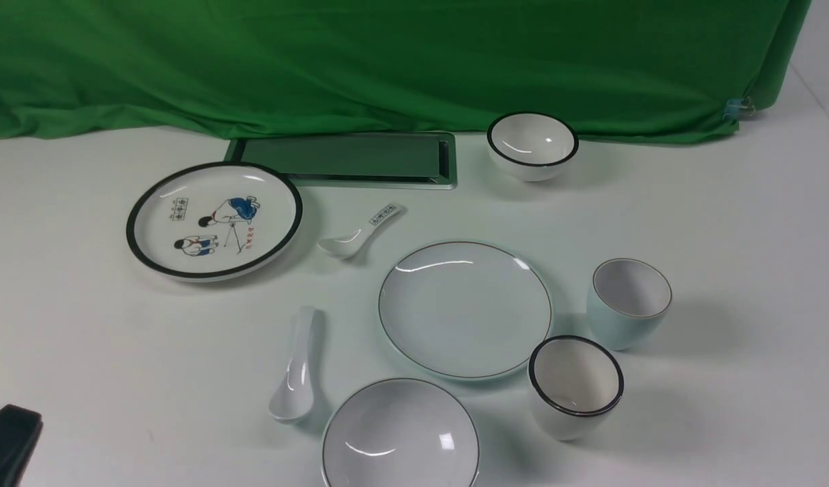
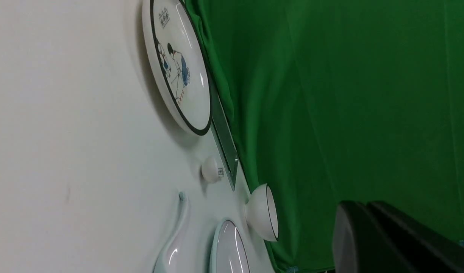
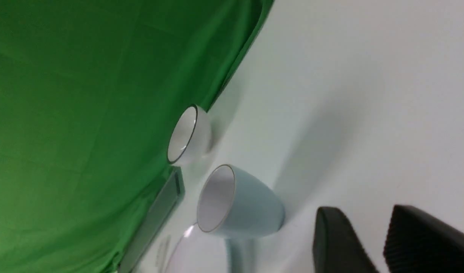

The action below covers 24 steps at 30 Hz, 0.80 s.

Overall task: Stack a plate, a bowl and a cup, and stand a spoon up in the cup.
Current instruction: Use the left arm to grab a blue rice bowl

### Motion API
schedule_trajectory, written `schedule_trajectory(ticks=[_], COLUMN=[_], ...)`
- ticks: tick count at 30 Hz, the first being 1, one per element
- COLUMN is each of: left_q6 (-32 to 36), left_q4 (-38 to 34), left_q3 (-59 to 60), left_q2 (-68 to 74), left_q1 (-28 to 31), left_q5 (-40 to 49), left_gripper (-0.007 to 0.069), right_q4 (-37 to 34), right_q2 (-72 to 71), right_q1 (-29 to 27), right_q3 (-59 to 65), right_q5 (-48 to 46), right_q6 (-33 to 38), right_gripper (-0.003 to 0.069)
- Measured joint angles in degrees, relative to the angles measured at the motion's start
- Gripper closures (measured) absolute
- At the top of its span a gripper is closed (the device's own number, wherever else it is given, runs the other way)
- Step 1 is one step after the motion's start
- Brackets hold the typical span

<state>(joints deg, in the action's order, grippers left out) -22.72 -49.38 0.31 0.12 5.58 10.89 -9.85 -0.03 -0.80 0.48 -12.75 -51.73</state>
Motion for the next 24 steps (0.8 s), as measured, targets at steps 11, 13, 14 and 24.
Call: schedule_trajectory(ticks=[11, 13, 14, 24], left_q6=[26.6, 27.7, 30.9, 43.0], left_q4=[19.7, 23.0, 26.3, 34.1], left_q3=[-28.6, -31.5, -35.7, -49.0], left_q2=[18.9, 23.5, 31.6, 60.5], left_q1=[0.0, 0.0, 0.0, -19.5], left_q5=[20.7, 25.0, 30.8, 45.5], left_gripper=[0.0653, 0.0653, 0.0653, 0.0653], right_q4=[-1.6, -1.6, -1.6, -1.6], right_q2=[10.9, 14.9, 20.6, 45.6], right_q1=[0.0, 0.0, 0.0, 12.0], right_q3=[-16.0, -19.7, -25.9, -46.8], right_q5=[3.2, 2.9, 0.4, -29.4], right_q6=[45.0, 50.8, 57.1, 68.9], right_gripper=[0.0529, 0.0563, 0.0619, 0.0648])
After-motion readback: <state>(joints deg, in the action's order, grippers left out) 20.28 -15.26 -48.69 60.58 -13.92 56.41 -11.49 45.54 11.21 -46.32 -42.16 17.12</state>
